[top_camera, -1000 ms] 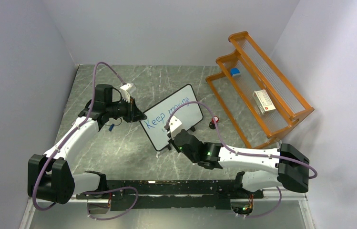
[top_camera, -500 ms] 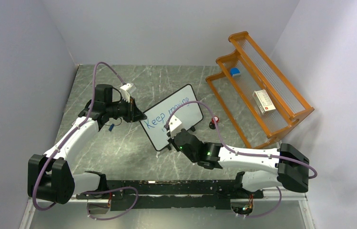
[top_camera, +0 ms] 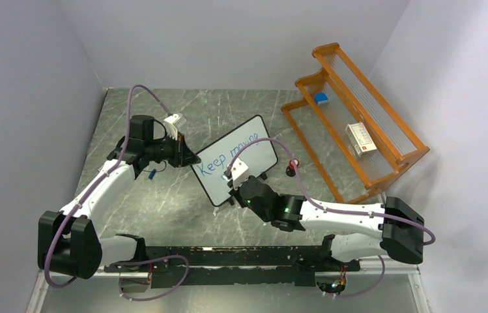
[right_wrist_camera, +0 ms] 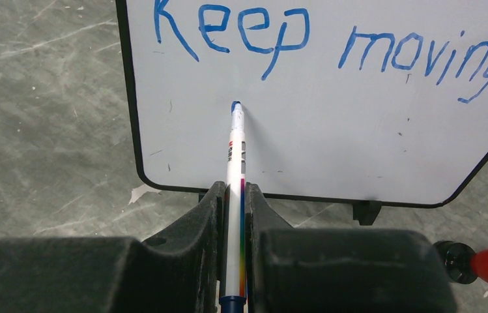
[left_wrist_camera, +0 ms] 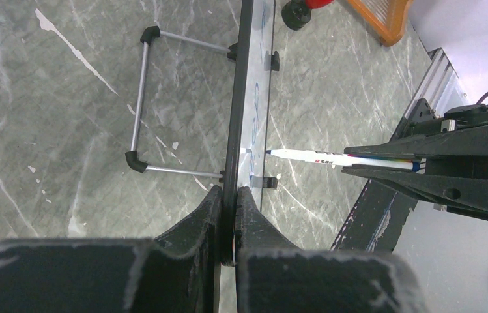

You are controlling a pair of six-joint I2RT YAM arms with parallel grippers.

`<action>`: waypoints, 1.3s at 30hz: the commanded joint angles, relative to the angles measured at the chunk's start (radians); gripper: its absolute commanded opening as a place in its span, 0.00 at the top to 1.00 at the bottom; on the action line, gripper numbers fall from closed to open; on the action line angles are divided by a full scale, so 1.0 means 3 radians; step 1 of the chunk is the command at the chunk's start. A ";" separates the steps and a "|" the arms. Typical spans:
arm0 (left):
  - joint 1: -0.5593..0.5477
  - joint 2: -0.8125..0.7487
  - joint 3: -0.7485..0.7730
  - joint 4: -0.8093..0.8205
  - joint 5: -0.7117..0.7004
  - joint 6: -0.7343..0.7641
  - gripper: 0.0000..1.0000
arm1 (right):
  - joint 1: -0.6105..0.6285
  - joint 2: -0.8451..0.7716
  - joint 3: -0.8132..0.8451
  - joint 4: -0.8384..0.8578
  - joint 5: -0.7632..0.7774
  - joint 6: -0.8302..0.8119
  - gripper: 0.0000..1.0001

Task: Write a sentence on the whiteboard

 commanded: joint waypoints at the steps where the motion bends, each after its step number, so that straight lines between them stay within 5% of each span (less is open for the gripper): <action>1: -0.0024 0.0127 -0.0065 -0.0254 -0.0503 0.0178 0.95 | 0.0009 0.0017 0.0056 0.0104 -0.0001 -0.0033 1.00; 39: -0.0024 0.0132 -0.0060 -0.0253 -0.0499 0.0178 0.95 | 0.0010 0.0094 0.0005 -0.0155 0.0030 -0.0017 1.00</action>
